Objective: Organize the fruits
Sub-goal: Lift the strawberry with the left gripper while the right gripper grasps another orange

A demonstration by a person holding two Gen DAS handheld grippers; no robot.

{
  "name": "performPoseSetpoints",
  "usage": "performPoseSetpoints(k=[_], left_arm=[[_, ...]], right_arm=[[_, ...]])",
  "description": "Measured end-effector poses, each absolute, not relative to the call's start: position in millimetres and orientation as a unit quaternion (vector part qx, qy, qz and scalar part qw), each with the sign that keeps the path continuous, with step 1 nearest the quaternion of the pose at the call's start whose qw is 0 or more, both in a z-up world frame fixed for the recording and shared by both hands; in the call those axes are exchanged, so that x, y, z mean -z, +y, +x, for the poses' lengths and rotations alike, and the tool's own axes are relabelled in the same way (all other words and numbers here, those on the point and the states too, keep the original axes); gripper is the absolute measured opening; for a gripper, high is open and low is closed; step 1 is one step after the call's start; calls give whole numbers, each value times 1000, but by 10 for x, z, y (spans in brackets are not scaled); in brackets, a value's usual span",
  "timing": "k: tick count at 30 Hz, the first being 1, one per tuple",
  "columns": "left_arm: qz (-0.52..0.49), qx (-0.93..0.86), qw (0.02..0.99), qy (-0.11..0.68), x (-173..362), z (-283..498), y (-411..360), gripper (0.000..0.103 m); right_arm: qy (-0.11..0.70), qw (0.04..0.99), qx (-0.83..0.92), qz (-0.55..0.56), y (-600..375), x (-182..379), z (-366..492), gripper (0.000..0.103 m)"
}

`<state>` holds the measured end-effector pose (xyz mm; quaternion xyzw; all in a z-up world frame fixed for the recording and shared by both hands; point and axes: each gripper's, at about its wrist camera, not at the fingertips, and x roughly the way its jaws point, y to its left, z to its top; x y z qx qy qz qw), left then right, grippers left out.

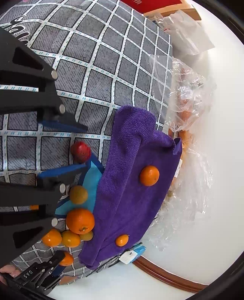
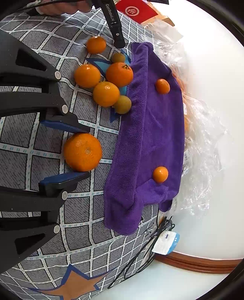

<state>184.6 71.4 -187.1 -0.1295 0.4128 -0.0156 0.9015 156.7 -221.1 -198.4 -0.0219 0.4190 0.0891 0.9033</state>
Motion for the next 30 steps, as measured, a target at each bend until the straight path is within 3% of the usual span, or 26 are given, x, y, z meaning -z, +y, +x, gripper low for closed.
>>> performPoseSetpoints(k=[30], left_arm=[[-132,35,911,390,1843,1752,701,24]], right_arm=[[438,895,-88,-11,-2235,2050,1629,41]])
